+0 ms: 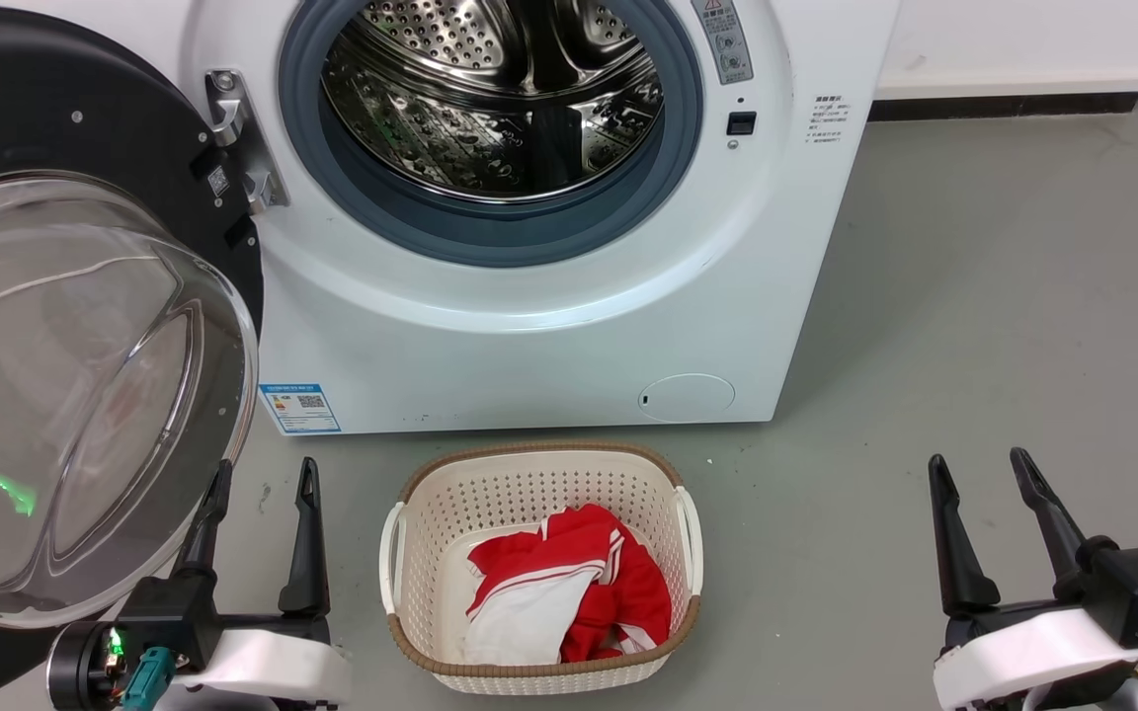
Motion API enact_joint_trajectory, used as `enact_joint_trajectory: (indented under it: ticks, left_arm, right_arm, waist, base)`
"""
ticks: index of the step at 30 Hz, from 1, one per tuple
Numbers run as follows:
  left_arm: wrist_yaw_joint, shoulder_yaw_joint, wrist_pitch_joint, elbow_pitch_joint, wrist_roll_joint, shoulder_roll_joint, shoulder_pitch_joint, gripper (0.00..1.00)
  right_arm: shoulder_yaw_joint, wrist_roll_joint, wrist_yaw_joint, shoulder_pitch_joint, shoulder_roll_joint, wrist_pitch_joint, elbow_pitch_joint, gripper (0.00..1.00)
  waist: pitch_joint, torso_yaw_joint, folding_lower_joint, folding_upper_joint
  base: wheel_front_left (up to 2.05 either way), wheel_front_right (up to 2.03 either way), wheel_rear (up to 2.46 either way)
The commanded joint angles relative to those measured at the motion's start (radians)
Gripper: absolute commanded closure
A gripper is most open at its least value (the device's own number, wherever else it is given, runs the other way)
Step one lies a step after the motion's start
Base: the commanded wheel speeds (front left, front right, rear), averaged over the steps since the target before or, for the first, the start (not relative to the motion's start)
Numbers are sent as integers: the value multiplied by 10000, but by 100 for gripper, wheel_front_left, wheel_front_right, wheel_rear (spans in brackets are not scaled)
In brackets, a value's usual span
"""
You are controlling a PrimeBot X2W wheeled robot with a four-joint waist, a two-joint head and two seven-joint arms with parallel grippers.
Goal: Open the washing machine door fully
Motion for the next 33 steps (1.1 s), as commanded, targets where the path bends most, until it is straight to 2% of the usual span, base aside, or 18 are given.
enact_joint_trajectory:
  ticks: [1,10,11,14,33]
  left_arm:
    - [36,9,-25,20,6,12,-112,0]
    - [-77,57,-25,93,-28,86,-163,0]
    - [-69,45,0,85,-4,45,-72,100]
    - [-95,120,114,310,-239,-3,-129,100]
    - [-360,333,1016,668,-3905,-155,-380,100]
  right_arm:
    - [19,48,-7,-92,11,-43,39,0]
    - [27,150,-7,-128,11,-100,125,0]
    - [24,91,0,-31,0,-51,125,100]
    - [78,325,0,53,0,-64,228,100]
    - [65,4300,-1,-395,-191,442,825,100]
  waist:
    - [1,2,0,-1]
    - [50,3,0,-1]
    - [51,3,0,-1]
    - [52,6,0,-1]
    - [5,53,0,-1]
  base:
    - [0,0,0]
    - [0,0,0]
    - [0,0,0]
    - [0,0,0]
    - [0,0,0]
